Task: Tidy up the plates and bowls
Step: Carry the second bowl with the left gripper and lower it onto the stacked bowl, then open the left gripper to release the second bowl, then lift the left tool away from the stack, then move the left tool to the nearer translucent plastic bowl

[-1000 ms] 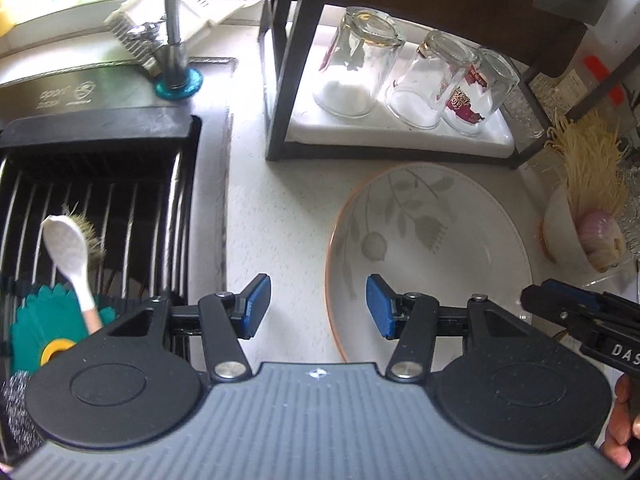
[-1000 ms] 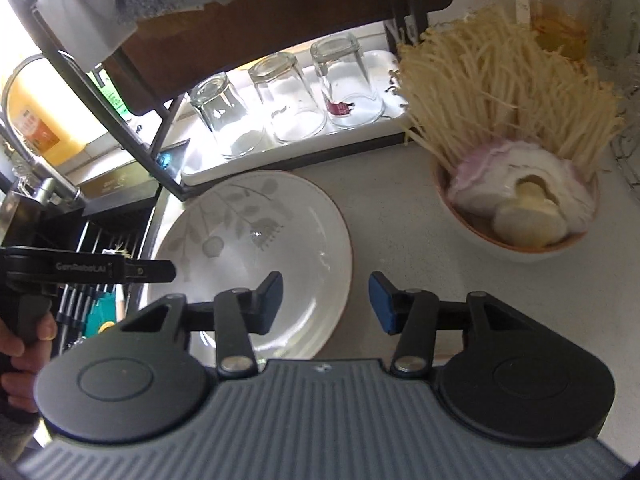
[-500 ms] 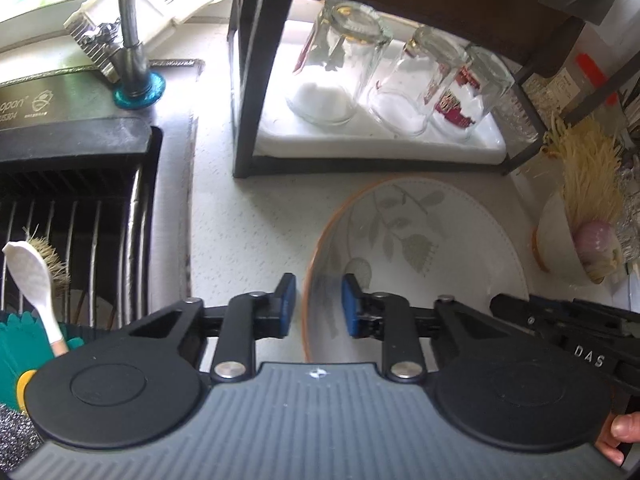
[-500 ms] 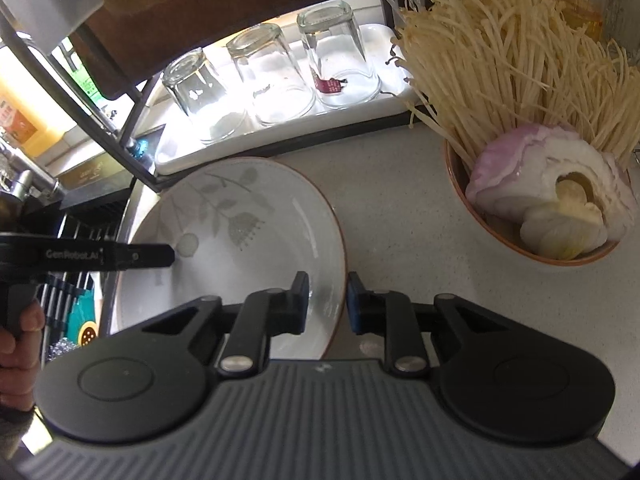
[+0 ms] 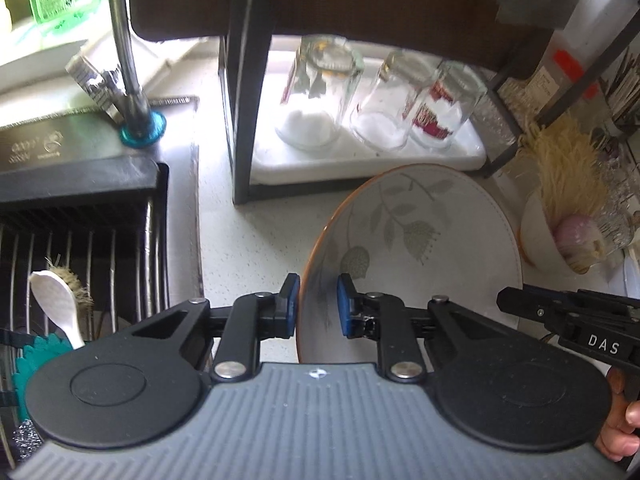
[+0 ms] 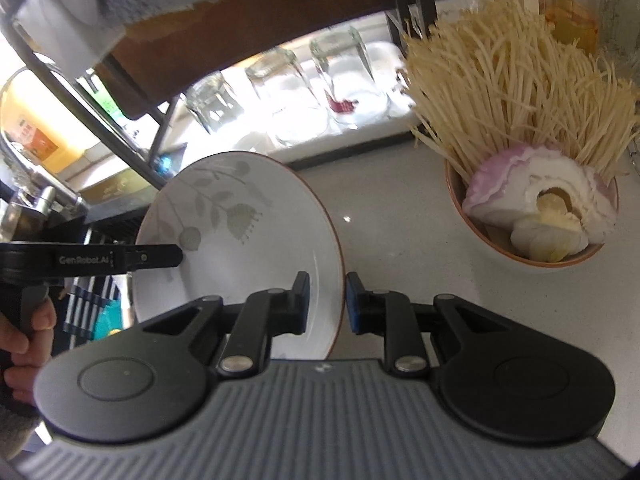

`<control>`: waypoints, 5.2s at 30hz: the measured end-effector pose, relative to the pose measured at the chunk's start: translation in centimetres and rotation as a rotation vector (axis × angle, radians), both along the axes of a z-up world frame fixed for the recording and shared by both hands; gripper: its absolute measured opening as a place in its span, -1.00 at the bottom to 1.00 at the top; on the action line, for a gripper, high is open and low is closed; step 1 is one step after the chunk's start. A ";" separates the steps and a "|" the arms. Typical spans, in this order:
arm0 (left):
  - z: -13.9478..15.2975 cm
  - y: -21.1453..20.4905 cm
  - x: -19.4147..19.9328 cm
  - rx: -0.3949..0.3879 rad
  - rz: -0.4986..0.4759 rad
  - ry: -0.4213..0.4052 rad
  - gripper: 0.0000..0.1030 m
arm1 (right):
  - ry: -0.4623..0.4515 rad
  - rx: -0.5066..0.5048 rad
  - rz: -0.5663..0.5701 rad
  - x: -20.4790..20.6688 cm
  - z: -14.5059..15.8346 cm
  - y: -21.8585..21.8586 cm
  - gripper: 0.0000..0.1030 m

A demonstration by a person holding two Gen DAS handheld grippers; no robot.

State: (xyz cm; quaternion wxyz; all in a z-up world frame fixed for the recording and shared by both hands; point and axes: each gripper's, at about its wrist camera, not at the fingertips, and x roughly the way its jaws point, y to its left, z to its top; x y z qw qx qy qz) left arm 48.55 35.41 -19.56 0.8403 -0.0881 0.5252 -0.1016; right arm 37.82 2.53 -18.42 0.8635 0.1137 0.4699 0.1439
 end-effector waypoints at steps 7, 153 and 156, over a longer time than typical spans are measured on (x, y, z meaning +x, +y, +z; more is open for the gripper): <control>2.4 -0.6 -1.5 -0.031 -0.020 -0.026 -0.55 | -0.048 0.019 -0.024 -1.9 2.2 -1.2 -0.57; 9.6 -43.4 -23.2 0.002 -0.290 -0.198 -0.18 | -0.315 -0.046 -0.488 -29.2 9.2 -37.1 -0.09; 7.9 -44.1 -22.7 -0.005 -0.309 -0.172 -0.18 | -0.312 -0.004 -0.512 -29.7 8.1 -38.3 0.23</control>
